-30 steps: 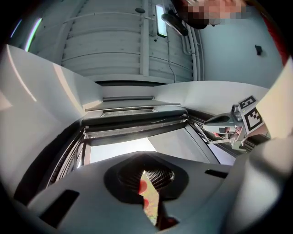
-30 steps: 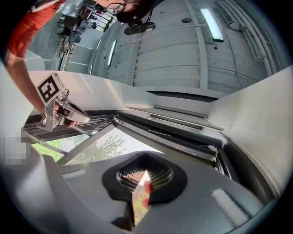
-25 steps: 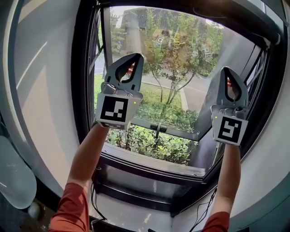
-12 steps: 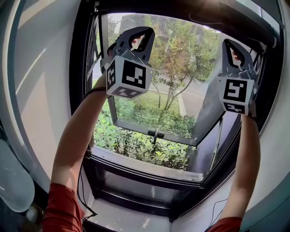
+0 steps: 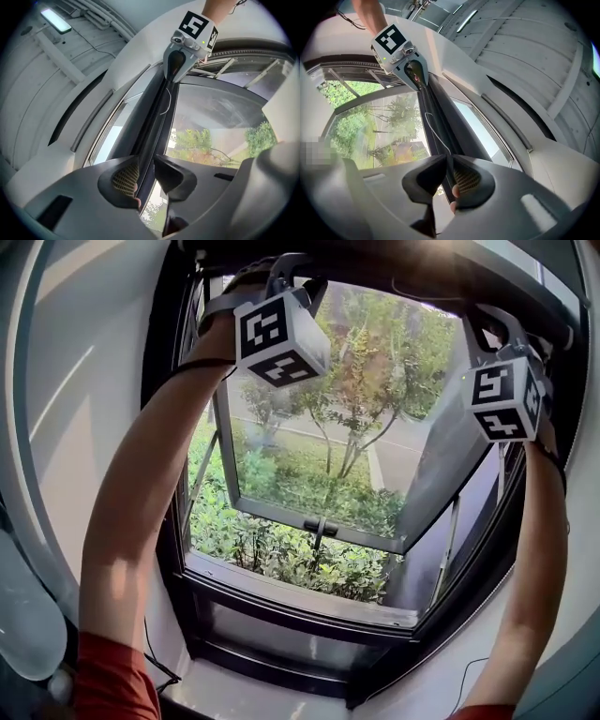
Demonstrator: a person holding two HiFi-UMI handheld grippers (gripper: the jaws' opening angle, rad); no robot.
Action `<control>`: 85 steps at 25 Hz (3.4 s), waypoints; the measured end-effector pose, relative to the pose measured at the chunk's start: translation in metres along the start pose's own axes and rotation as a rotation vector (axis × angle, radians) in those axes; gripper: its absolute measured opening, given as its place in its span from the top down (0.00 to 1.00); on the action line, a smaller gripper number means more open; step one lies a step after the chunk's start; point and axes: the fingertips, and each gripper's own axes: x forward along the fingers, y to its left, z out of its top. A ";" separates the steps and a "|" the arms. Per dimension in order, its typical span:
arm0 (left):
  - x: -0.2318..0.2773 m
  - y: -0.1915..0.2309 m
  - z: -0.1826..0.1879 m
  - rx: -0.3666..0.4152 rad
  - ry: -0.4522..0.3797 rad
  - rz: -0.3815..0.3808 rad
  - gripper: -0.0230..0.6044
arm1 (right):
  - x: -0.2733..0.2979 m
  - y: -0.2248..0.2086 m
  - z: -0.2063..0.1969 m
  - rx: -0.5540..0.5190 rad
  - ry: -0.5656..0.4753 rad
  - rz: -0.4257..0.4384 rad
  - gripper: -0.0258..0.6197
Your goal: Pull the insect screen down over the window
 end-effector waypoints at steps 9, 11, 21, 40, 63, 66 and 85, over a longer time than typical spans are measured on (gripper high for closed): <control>0.024 0.002 -0.012 0.138 0.090 -0.089 0.72 | 0.016 0.002 -0.009 -0.117 0.081 0.094 0.75; 0.029 -0.001 -0.019 0.162 0.113 -0.107 0.71 | 0.017 0.002 -0.009 -0.117 0.080 0.107 0.75; 0.039 -0.002 -0.031 0.329 0.186 -0.104 0.69 | 0.025 0.014 -0.029 -0.270 0.176 0.179 0.70; 0.019 -0.018 -0.033 0.386 0.202 -0.111 0.69 | 0.012 0.028 -0.029 -0.305 0.206 0.178 0.68; -0.032 -0.062 -0.039 0.366 0.156 -0.209 0.71 | -0.035 0.078 -0.033 -0.279 0.168 0.289 0.66; -0.040 -0.069 -0.041 0.370 0.161 -0.221 0.70 | -0.042 0.085 -0.033 -0.276 0.159 0.290 0.66; -0.091 -0.120 -0.053 0.382 0.175 -0.322 0.71 | -0.093 0.141 -0.039 -0.234 0.124 0.370 0.66</control>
